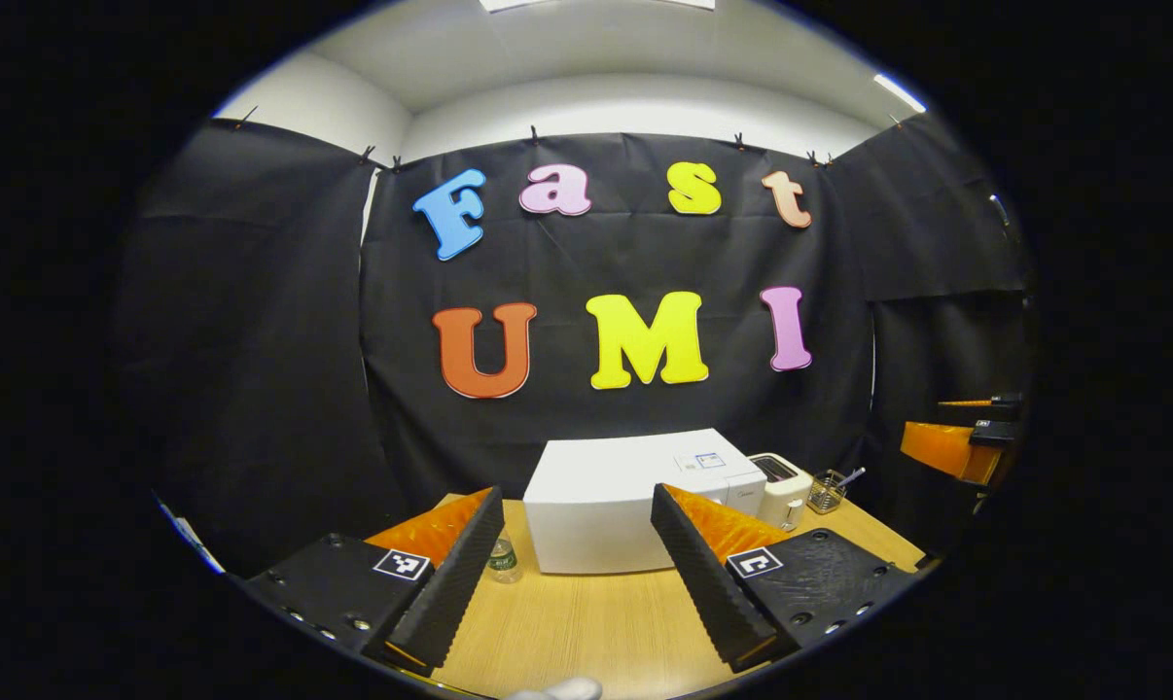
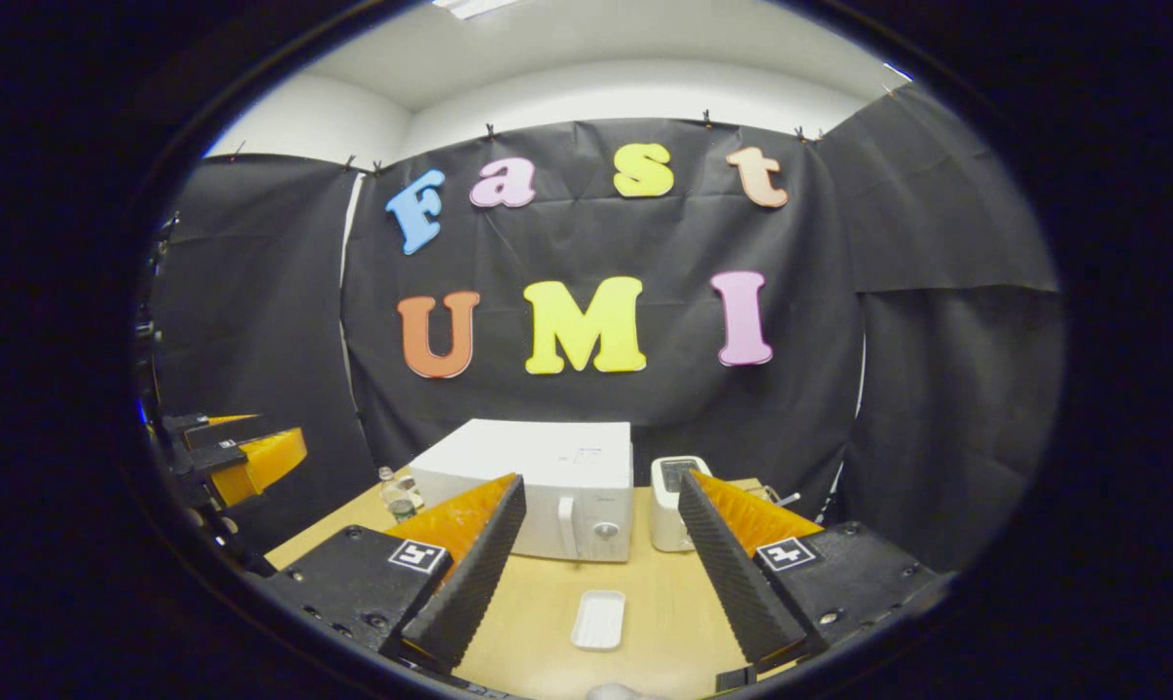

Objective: Open the microwave oven with the left hand, put the food in, and close the microwave oven.

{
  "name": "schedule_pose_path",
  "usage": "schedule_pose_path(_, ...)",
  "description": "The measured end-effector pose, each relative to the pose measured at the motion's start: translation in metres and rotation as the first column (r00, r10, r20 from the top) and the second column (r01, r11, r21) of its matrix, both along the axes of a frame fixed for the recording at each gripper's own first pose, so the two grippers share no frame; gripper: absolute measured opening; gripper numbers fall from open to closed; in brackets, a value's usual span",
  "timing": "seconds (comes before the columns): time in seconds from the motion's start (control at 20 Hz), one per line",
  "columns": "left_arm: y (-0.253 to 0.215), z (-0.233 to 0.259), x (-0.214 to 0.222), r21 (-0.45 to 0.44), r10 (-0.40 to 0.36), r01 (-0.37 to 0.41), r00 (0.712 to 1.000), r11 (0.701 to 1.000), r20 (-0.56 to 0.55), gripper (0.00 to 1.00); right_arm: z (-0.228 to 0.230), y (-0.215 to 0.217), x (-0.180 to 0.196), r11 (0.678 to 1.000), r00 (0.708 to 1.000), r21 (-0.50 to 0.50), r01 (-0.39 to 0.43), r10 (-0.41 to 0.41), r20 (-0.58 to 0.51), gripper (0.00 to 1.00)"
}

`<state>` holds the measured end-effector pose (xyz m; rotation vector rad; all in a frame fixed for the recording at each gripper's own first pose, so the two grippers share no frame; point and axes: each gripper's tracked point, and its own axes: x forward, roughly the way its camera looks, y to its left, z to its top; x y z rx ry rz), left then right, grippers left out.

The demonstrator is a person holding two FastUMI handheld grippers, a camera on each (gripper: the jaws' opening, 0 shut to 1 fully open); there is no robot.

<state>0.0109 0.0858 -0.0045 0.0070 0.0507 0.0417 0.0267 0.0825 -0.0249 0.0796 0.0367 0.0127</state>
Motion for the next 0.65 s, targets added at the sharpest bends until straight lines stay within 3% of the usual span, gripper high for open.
schedule_pose_path(0.15, 0.013, 0.01, -0.007, 0.009, 0.012, -0.013, 1.0, 1.0, 0.025, 0.95, 0.011, 0.008, -0.003, 1.0, 1.0, 0.005, -0.003, 0.003, 0.019, 0.91)
schedule_pose_path(0.2, 0.014, 0.015, -0.008, 0.01, 0.01, -0.01, 0.999, 1.0, 0.036, 0.95, 0.014, 0.009, -0.003, 1.0, 1.0, 0.005, -0.002, 0.002, 0.023, 1.0)
schedule_pose_path(0.25, 0.014, 0.017, -0.009, 0.007, 0.004, -0.004, 0.999, 1.0, 0.039, 0.95, 0.017, 0.009, -0.003, 1.0, 1.0, 0.007, 0.001, -0.002, 0.03, 0.91)
schedule_pose_path(0.4, 0.018, 0.026, -0.011, 0.016, 0.002, -0.003, 0.998, 1.0, 0.059, 0.95, 0.022, 0.006, -0.005, 1.0, 0.999, 0.019, 0.011, -0.012, 0.037, 0.9)
schedule_pose_path(0.45, 0.019, 0.029, -0.011, 0.018, 0.002, -0.004, 0.998, 1.0, 0.067, 0.95, 0.025, 0.007, -0.005, 1.0, 0.999, 0.023, 0.013, -0.014, 0.042, 1.0)
schedule_pose_path(0.5, 0.02, 0.031, -0.011, 0.017, -0.001, 0.0, 0.997, 1.0, 0.071, 0.95, 0.027, 0.007, -0.005, 1.0, 0.999, 0.021, 0.015, -0.016, 0.045, 0.9)
schedule_pose_path(0.65, 0.022, 0.031, -0.01, 0.013, -0.001, 0.0, 0.997, 1.0, 0.077, 0.95, 0.03, 0.007, -0.004, 1.0, 0.998, 0.008, 0.018, -0.018, 0.054, 0.9)
